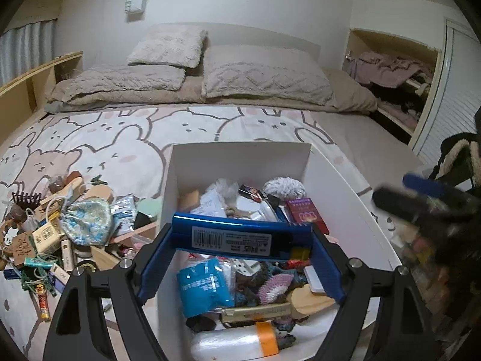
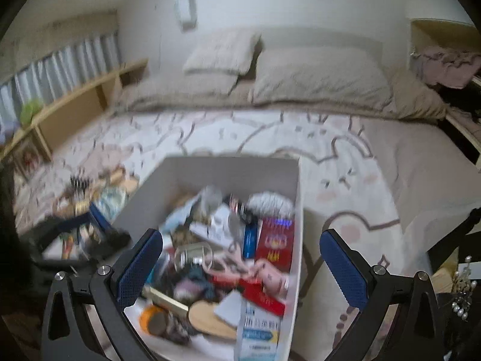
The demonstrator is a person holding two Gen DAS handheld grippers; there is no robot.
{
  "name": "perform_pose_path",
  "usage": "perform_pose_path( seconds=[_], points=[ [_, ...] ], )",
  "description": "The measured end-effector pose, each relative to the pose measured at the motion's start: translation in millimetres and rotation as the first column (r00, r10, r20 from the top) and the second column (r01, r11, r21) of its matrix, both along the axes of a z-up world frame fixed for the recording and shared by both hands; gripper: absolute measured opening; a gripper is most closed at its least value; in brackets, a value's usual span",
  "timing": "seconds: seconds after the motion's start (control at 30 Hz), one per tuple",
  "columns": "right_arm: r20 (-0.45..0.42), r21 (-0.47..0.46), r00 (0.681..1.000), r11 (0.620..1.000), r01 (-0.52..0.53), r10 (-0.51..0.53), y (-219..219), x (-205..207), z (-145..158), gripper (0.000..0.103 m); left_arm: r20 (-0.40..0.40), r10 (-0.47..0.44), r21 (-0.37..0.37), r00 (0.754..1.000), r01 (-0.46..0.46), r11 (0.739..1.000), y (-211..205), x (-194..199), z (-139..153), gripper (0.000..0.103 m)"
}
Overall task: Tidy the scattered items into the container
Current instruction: 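Withdraw right gripper from box while left gripper holds blue lighter above box, then lower the blue lighter into the box and open left gripper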
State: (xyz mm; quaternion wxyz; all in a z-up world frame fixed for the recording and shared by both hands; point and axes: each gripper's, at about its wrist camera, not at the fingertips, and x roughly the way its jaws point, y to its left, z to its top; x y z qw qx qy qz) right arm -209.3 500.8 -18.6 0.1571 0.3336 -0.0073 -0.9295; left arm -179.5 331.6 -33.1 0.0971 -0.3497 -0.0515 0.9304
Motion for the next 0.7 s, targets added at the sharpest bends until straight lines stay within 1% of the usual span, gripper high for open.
perform_pose_path(
  seconds=[0.17, 0.23, 0.33, 0.5, 0.7],
  points=[
    [-0.092, -0.063, 0.994, 0.997, 0.054, -0.059, 14, 4, 14, 0.103, 0.024, -0.057, 0.008, 0.998, 0.057, 0.998, 20, -7, -6, 0.085],
    [-0.112, -0.084, 0.99, 0.993, 0.078, -0.087, 20, 4, 18, 0.103, 0.032, -0.093, 0.006, 0.995, 0.093, 0.996, 31, -7, -8, 0.085],
    [-0.136, -0.095, 0.979, 0.986, 0.14, -0.152, 27, 4, 21, 0.103, 0.049, -0.147, 0.025, 0.988, 0.146, 0.989, 42, -5, -12, 0.085],
    [-0.193, -0.111, 0.955, 0.972, 0.205, -0.224, 36, 6, 26, 0.103, 0.058, -0.203, -0.014, 0.977, 0.204, 0.979, 61, 1, -18, 0.085],
    [-0.236, -0.133, 0.929, 0.957, 0.259, -0.284, 43, 9, 31, 0.103, 0.09, -0.279, -0.039, 0.956, 0.284, 0.958, 85, 2, -25, 0.085]
  ],
)
